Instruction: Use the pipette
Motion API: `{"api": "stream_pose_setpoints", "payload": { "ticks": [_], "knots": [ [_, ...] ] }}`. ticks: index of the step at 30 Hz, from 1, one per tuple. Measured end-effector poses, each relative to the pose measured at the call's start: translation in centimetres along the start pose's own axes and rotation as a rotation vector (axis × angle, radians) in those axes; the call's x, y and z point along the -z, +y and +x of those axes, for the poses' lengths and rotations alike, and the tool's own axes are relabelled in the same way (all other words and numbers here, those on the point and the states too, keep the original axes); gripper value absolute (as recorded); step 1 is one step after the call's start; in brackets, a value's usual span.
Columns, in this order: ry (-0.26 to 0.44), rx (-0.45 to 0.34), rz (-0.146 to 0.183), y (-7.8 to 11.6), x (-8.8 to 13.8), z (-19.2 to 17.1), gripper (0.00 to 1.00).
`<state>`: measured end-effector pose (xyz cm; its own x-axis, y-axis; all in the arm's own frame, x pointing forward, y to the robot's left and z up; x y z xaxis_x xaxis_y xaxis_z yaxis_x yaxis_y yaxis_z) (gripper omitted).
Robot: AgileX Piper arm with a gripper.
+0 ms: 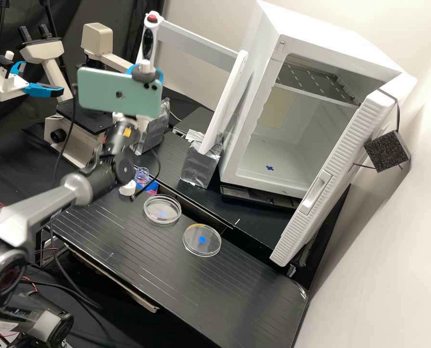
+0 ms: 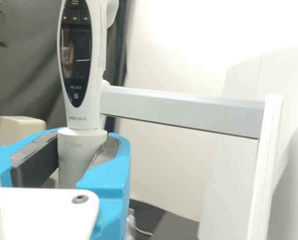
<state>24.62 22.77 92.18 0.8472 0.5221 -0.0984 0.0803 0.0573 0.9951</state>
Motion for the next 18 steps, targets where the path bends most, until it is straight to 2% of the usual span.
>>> {"api": "stream_pose_setpoints", "payload": {
  "ticks": [7, 18],
  "knots": [
    [-0.122, 0.013, -0.007, 1.5, 0.1, 4.9, 0.0],
    [-0.297, 0.039, -0.008, 1.8, -1.5, 8.7, 0.0]
  ]
}}
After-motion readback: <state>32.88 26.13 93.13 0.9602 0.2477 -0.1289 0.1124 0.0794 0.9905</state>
